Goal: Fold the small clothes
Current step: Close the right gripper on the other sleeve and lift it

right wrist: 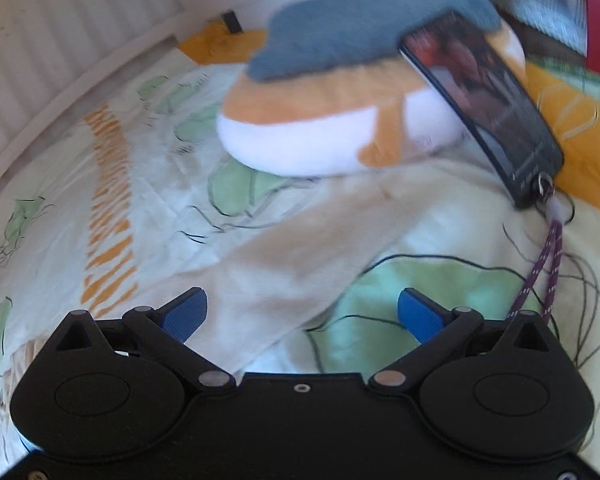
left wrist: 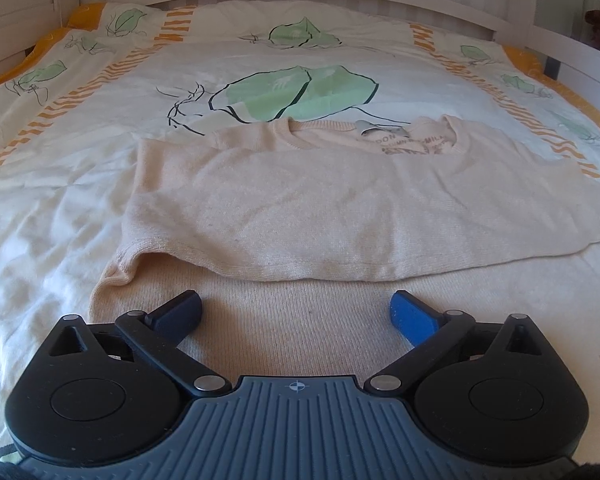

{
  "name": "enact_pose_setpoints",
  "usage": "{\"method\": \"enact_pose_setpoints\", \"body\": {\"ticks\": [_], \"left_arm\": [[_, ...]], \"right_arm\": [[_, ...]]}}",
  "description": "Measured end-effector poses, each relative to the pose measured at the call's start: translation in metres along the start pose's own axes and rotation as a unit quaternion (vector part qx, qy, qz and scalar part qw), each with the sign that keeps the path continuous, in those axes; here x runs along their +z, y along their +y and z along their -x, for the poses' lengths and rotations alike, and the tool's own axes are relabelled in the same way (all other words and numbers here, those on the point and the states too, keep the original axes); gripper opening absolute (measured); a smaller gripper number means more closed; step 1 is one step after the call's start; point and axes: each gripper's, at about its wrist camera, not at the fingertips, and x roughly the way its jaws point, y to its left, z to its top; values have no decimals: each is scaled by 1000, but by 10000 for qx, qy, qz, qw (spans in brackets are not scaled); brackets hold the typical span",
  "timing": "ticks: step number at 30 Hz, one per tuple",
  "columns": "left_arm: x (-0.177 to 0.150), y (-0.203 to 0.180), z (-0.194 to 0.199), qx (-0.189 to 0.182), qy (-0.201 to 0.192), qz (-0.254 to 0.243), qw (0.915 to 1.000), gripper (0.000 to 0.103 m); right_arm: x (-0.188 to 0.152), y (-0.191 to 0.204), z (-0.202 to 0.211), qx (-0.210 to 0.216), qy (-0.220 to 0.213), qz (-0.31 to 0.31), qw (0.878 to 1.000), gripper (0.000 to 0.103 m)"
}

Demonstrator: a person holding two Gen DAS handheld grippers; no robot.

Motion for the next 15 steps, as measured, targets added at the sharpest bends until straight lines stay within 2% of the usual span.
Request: {"method": "enact_pose_setpoints", "body": {"ticks": [5, 6, 7, 9, 12, 15], "left_arm": [[0, 0, 0, 6, -13, -8, 10000, 103], [0, 0, 0, 6, -13, -8, 10000, 103], [0, 0, 0, 6, -12, -7, 10000, 103], [0, 0, 0, 5, -15, -7, 10000, 103], [0, 0, 0, 2, -14, -4, 10000, 103], [0, 0, 0, 3, -14, -4, 10000, 103]], "right_arm": [[9, 5, -17, -71, 32, 402, 9992, 102], [10, 7, -20, -72, -1, 514, 9987, 92], [12, 10, -21, -40, -13, 652, 9979, 79], [15, 16, -27, 83, 107, 725, 9973, 11], [15, 34, -22, 132, -68, 952, 9954, 13], [14, 62, -7, 499, -284, 1174, 9914, 13]]}}
